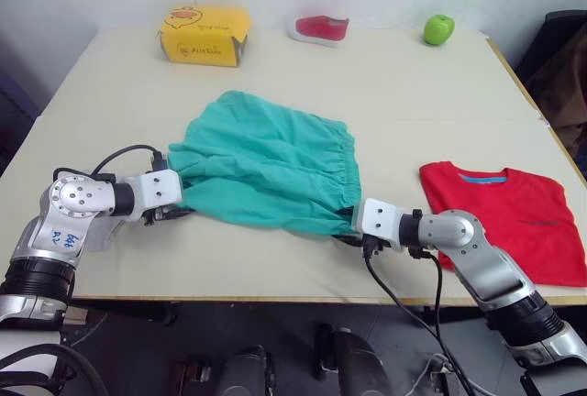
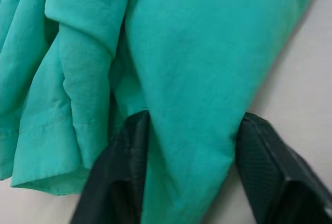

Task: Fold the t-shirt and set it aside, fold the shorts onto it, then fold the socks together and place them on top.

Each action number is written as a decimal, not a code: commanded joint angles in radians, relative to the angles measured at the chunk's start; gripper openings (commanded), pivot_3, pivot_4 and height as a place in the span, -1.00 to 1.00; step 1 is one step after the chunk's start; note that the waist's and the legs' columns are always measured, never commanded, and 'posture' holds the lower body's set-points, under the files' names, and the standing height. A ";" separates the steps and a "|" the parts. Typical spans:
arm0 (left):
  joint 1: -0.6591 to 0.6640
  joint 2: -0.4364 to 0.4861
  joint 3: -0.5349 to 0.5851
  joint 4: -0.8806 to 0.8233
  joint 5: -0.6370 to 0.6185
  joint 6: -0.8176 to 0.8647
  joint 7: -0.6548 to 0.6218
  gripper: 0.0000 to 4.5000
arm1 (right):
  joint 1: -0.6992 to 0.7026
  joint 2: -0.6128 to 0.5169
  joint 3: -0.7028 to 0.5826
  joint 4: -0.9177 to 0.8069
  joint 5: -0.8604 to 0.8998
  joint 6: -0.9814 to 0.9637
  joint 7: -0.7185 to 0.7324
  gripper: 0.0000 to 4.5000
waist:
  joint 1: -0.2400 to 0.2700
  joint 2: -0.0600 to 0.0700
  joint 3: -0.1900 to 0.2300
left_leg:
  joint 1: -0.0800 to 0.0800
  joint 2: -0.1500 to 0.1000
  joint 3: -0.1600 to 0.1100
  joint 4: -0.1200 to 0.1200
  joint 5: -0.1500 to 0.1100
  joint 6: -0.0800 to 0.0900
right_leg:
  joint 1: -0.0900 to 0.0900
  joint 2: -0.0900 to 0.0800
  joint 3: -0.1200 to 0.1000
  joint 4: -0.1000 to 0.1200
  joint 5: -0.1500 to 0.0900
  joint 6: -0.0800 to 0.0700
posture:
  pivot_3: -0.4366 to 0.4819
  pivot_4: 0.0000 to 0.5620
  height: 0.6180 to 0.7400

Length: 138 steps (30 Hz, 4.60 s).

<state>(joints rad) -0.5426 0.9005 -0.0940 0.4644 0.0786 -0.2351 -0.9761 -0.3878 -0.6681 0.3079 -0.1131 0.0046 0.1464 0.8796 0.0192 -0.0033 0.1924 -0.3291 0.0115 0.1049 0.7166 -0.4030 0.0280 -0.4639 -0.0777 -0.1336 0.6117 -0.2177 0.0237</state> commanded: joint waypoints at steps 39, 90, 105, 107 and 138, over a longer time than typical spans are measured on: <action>-1.030 -0.071 0.214 0.628 -0.163 -0.137 0.361 -0.99 | -0.734 0.014 -0.432 0.304 0.170 -0.226 -0.320 -1.00 | -0.034 -0.006 0.005 | -0.020 -0.013 0.015 -0.009 0.002 0.000 | -0.035 -0.002 -0.021 0.011 0.004 -0.002 | -0.05 -0.47 1.00; -0.852 -0.298 -0.164 0.826 -0.001 0.024 0.108 -0.99 | -0.126 0.079 -0.411 0.170 0.771 0.715 -0.137 -1.00 | -0.026 -0.008 0.003 | 0.009 0.004 0.016 -0.004 -0.004 -0.005 | -0.002 0.000 -0.028 0.002 -0.001 -0.018 | -0.05 -0.47 1.00; -0.860 -0.338 -0.087 0.881 0.145 0.066 0.399 -0.01 | -0.228 0.117 -0.443 0.175 0.651 0.645 -0.199 0.29 | -0.021 -0.009 0.003 | 0.008 0.004 0.014 -0.002 -0.004 -0.005 | -0.003 -0.002 -0.029 0.004 -0.001 -0.018 | -0.05 -0.47 1.00; -0.875 -0.318 -0.052 0.877 0.128 0.063 0.418 0.29 | -0.213 0.092 -0.435 0.101 0.619 0.608 -0.197 0.63 | -0.022 -0.009 0.003 | 0.008 0.004 0.014 -0.002 -0.004 -0.005 | -0.004 -0.002 -0.029 0.004 -0.001 -0.018 | -0.05 -0.47 1.00; -0.115 -0.076 -0.005 0.080 0.061 -0.104 -0.060 1.00 | -0.028 0.031 0.079 0.015 -0.237 -0.196 -0.237 0.59 | -0.017 -0.009 0.002 | -0.002 0.004 0.016 0.003 -0.004 -0.007 | -0.014 -0.003 -0.026 0.011 -0.002 -0.021 | -0.05 -0.47 1.00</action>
<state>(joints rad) -0.6497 0.8320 -0.0896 0.5123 0.1080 -0.3200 -1.0927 -0.4101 -0.6396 0.3946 -0.1287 -0.1931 -0.0076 0.6674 0.0019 -0.0126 0.1944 -0.3296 0.0149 0.1202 0.7196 -0.4068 0.0216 -0.4773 -0.0812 -0.1596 0.6227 -0.2202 0.0031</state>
